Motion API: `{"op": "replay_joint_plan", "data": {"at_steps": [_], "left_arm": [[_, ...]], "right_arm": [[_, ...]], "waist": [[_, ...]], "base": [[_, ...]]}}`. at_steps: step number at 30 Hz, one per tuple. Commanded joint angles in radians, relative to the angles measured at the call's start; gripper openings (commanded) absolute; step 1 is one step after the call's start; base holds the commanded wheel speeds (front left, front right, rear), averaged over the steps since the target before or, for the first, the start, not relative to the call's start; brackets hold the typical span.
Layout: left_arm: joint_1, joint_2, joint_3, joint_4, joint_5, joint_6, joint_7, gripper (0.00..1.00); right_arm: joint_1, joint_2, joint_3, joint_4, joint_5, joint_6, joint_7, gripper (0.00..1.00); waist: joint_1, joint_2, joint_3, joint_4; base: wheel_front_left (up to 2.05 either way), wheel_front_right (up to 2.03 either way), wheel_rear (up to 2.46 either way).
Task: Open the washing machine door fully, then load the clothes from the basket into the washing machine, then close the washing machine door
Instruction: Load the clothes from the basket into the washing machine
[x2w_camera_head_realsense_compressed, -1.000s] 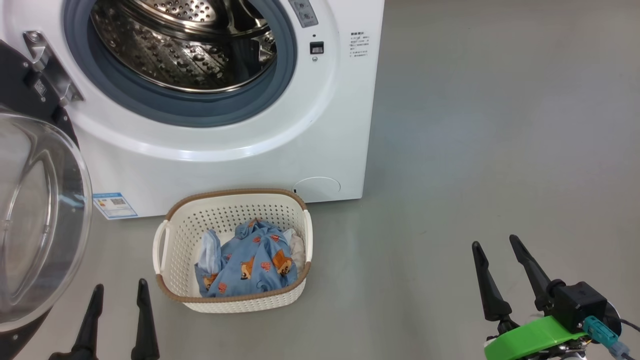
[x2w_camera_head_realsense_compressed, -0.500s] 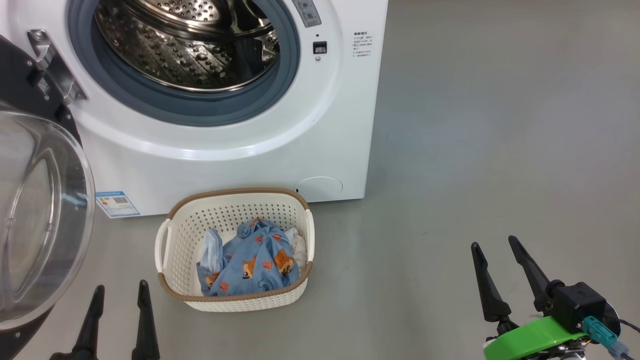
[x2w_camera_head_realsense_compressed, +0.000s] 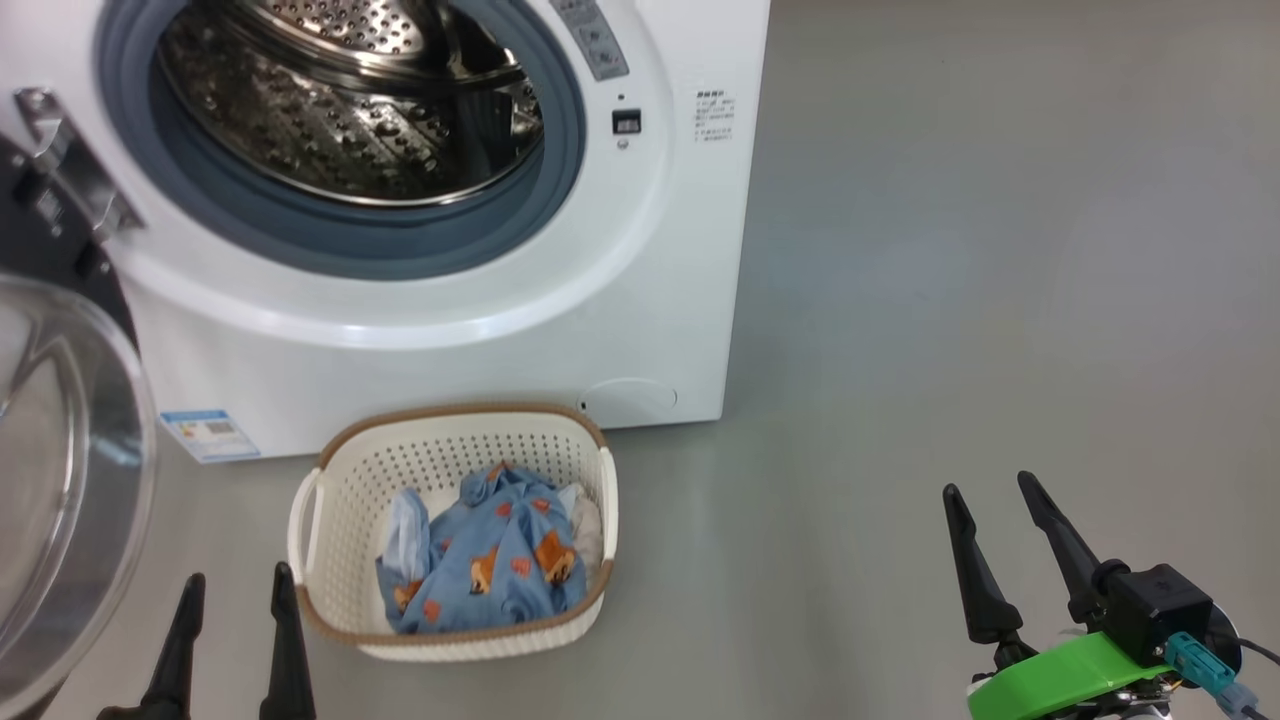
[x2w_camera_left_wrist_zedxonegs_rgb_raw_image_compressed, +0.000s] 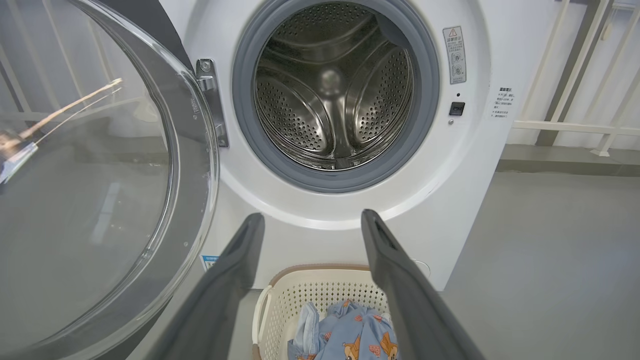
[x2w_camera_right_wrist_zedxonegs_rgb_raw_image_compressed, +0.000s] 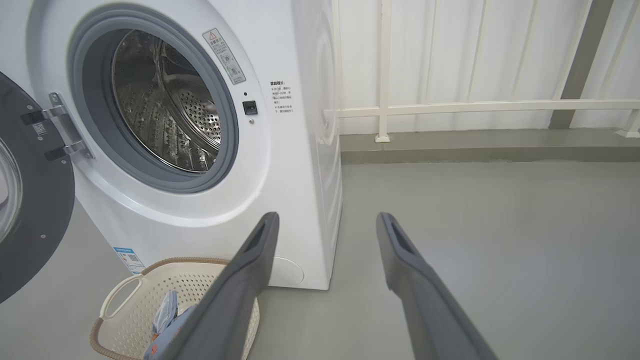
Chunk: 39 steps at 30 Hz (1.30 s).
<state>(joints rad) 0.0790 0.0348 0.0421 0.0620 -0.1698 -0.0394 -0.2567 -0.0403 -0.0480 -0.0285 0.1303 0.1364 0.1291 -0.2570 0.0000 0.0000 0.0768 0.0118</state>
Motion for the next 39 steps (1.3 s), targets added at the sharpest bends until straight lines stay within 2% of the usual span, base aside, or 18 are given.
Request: {"op": "replay_joint_plan", "data": {"at_steps": [1,8,15,39], "left_arm": [[-0.024,0.015,0.035,-0.020,0.001,0.001,-0.005,1.00],[-0.031,0.015,0.048,-0.046,0.006,0.010,-0.005,1.00],[-0.030,0.015,0.045,-0.045,0.010,0.010,-0.005,1.00],[-0.020,0.015,0.018,-0.045,-0.003,0.008,-0.005,1.00]], "right_arm": [[-0.010,-0.002,0.024,-0.026,0.013,0.002,-0.005,1.00],[-0.016,-0.002,0.019,-0.026,0.015,0.002,-0.005,1.00],[-0.020,-0.002,0.019,-0.025,0.016,0.002,-0.005,1.00],[-0.026,-0.002,0.022,-0.018,0.017,0.002,-0.005,1.00]], "waist": [[0.0000,0.0000,0.001,0.000],[0.0000,0.0000,0.012,0.003],[0.0000,0.0000,0.018,0.003],[0.0000,0.0000,0.029,0.001]], "base": [[2.14,-1.85,-0.29],[2.09,-1.87,-0.22],[1.11,-1.11,0.00],[0.06,-0.06,0.00]]}}
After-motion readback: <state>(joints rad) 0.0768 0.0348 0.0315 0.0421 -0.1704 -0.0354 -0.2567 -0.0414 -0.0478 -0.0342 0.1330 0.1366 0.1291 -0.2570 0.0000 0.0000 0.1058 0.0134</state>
